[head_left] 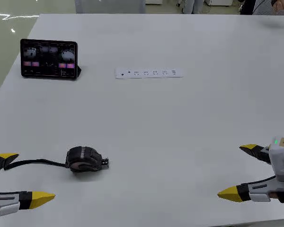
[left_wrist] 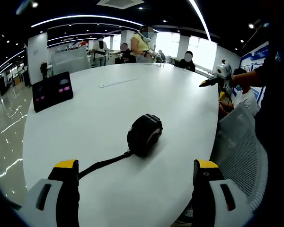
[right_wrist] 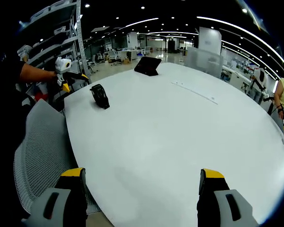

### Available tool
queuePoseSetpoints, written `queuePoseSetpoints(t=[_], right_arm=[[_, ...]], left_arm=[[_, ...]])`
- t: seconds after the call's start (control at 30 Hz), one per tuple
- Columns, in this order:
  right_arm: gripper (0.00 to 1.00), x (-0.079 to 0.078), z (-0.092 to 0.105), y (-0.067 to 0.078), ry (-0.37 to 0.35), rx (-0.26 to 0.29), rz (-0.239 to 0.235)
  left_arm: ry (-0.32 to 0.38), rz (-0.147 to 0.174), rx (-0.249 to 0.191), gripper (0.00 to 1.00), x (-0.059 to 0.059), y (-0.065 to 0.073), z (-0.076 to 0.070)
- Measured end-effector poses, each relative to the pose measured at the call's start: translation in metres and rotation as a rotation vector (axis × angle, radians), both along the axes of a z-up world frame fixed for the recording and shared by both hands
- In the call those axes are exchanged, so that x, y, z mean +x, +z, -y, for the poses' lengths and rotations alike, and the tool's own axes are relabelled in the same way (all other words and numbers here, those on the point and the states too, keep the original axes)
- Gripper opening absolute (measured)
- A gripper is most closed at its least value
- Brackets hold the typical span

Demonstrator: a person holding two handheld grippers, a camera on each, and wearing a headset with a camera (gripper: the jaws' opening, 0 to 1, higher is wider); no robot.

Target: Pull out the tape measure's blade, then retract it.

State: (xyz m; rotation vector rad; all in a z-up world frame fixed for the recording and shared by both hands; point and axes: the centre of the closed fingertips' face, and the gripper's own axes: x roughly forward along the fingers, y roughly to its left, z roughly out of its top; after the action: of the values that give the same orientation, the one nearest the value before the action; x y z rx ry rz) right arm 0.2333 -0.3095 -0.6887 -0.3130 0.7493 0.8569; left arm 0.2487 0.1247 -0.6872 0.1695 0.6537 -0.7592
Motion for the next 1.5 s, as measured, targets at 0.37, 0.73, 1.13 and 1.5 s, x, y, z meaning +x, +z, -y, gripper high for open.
queuePoseSetpoints(t=[0.37,0.73,1.13,1.5], right_arm=[[0.99,0.014,-0.030,0.013,0.076,0.023,0.033],[0.99,0.027,-0.048,0.012,0.125,0.020,0.034],[0.99,0.036,-0.073,0.015,0.166,0.036,0.052],[0.99,0.042,-0.102,0.015,0.220,0.039,0.059]], left_arm=[[-0.067,-0.006,0.032,0.99,0.011,0.007,0.006],[-0.179,-0.065,0.105,0.99,0.013,0.000,0.020],[-0.288,-0.056,0.152,0.99,0.023,0.002,0.040],[-0.438,-0.088,0.253,0.99,0.020,-0.012,0.061]])
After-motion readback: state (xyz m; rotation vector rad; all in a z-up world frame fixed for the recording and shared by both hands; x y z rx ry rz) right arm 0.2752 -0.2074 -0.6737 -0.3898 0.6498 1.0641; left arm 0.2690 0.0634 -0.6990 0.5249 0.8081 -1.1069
